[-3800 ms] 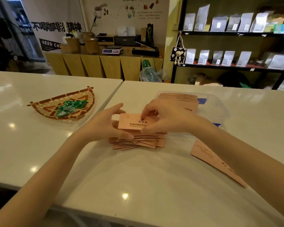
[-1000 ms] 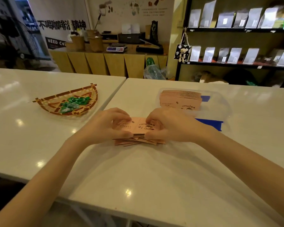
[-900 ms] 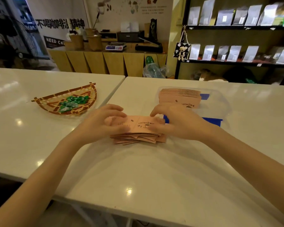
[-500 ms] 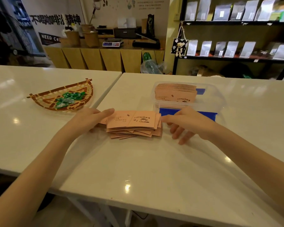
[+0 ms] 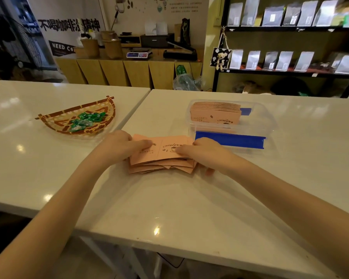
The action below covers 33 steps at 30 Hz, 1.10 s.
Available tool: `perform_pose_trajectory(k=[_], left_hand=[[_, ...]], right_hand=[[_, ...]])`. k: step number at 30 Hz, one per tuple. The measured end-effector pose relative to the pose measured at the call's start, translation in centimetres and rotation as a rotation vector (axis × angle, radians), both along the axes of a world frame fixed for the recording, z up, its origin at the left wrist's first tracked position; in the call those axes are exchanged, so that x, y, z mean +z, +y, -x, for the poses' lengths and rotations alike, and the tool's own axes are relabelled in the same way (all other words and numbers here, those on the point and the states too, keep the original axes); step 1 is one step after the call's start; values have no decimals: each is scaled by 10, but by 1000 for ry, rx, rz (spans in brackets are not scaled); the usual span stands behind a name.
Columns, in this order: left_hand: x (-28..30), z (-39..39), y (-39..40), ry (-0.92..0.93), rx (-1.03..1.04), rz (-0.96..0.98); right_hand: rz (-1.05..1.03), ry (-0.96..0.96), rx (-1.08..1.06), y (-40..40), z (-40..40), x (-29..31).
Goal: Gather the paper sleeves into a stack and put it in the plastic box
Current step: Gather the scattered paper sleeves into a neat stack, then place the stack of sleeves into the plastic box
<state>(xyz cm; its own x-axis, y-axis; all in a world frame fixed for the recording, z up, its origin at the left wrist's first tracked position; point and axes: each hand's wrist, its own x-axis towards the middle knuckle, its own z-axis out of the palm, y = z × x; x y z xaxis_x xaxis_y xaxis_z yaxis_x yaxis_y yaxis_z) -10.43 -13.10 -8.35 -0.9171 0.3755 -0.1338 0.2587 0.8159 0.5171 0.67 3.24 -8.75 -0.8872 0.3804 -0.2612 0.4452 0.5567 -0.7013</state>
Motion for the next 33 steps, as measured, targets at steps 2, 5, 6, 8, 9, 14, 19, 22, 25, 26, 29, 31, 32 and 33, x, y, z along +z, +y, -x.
perform_pose_trajectory(k=[2,5,6,8,9,14,19,22,25,26,29,31,32,33], left_hand=[[1,-1,0,-47,10,-50],[4,-2,-2,-174,55,-166],[5,-3,-3,-204,62,-194],[5,-5,-5,-234,55,-236],[5,-6,-7,-238,42,-246],[3,-17,-12,-177,-15,-297],[-1,-31,-18,-93,-85,-458],[-7,-40,-22,-82,-131,-580],[-11,-44,-27,-55,-219,-622],[-11,-45,-29,-44,-247,-627],[-12,-44,-27,23,-309,-622],[-10,-47,-19,97,-366,-618],[-8,-49,-12,133,-401,-616],[-6,-51,-5,163,-434,-613]], right_hand=[[7,10,7,-1,1,-1],[54,7,0,1,1,2],[80,4,-6,1,1,3],[121,-5,-22,3,2,5],[137,-9,-33,4,2,5],[178,-69,-82,12,6,2],[231,-53,5,18,-1,3],[263,27,65,18,-13,1],[288,119,72,15,-26,-3],[280,162,69,14,-30,-4],[202,335,83,15,-44,-5],[123,431,94,19,-55,-4],[85,471,90,23,-61,-3],[56,507,80,27,-67,-2]])
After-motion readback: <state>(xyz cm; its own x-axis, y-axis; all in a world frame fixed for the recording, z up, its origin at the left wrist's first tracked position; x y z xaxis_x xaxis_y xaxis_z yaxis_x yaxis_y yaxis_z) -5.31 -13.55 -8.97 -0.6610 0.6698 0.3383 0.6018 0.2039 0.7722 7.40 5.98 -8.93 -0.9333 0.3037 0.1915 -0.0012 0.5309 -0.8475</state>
